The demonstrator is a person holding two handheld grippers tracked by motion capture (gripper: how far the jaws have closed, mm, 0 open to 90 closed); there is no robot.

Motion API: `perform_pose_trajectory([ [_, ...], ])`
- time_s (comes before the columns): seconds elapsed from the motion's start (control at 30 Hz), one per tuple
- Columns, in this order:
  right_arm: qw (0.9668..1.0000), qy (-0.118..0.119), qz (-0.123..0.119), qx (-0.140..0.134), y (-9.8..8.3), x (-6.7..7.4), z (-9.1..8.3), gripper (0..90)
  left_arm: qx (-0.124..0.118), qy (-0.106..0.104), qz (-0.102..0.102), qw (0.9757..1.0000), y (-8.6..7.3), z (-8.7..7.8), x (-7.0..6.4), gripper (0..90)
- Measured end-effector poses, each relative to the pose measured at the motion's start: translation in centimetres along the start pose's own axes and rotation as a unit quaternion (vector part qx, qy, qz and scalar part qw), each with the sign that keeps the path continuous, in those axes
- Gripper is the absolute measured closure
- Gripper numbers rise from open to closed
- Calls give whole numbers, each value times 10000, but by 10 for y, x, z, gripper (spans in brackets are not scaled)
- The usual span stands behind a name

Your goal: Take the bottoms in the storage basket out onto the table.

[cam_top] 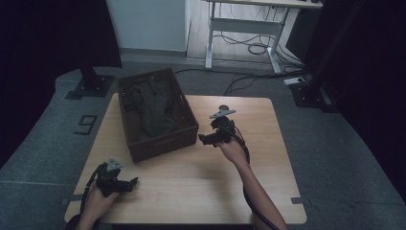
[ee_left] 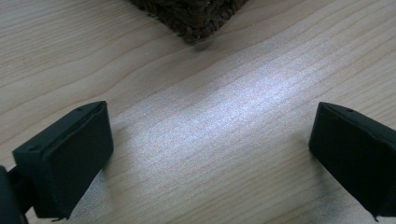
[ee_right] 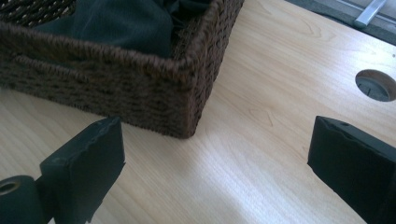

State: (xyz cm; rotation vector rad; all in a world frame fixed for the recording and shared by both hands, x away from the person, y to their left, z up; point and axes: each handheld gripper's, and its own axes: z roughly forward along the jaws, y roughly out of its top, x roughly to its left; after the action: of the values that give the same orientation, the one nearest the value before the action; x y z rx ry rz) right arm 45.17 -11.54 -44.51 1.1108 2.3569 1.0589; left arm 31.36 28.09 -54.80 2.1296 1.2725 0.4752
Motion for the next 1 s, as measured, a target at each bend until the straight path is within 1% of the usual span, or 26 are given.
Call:
perform_pose_trajectory([
  [0.13, 10000, -13, 6, 18, 5, 0, 2, 41, 0, 0, 0, 10000, 0, 0, 0, 0],
  [0.17, 10000, -35, 42, 15, 9, 0, 4, 42, 1, -2, 1, 10000, 0, 0, 0, 0],
  [0.27, 10000, -55, 34, 17, 13, 0, 5, 43, 0, -2, 1, 10000, 0, 0, 0, 0],
  [0.4, 9999, -108, -37, 22, 21, 1, 8, 45, 0, -2, 1, 10000, 0, 0, 0, 0],
  [0.43, 9999, -108, -37, 22, 21, 1, 8, 45, 0, -2, 1, 10000, 0, 0, 0, 0],
  [0.6, 9999, -140, -3, 3, 33, 3, 11, 46, -1, -2, -1, 10000, 0, 0, 0, 0],
  [0.67, 9998, -179, -22, 6, 36, 3, 14, 47, 0, -1, 0, 10000, 0, 0, 0, 0],
  [0.77, 9998, -176, -53, 8, 39, 4, 16, 47, 2, -3, 0, 10000, 0, 0, 0, 0],
  [0.83, 9997, -235, -92, 20, 44, 5, 19, 47, 1, 1, -4, 10000, 0, 0, 0, 0],
  [1.0, 9994, -308, -117, 66, 48, 4, 24, 47, 0, 1, -2, 10000, 0, 0, 0, 0],
])
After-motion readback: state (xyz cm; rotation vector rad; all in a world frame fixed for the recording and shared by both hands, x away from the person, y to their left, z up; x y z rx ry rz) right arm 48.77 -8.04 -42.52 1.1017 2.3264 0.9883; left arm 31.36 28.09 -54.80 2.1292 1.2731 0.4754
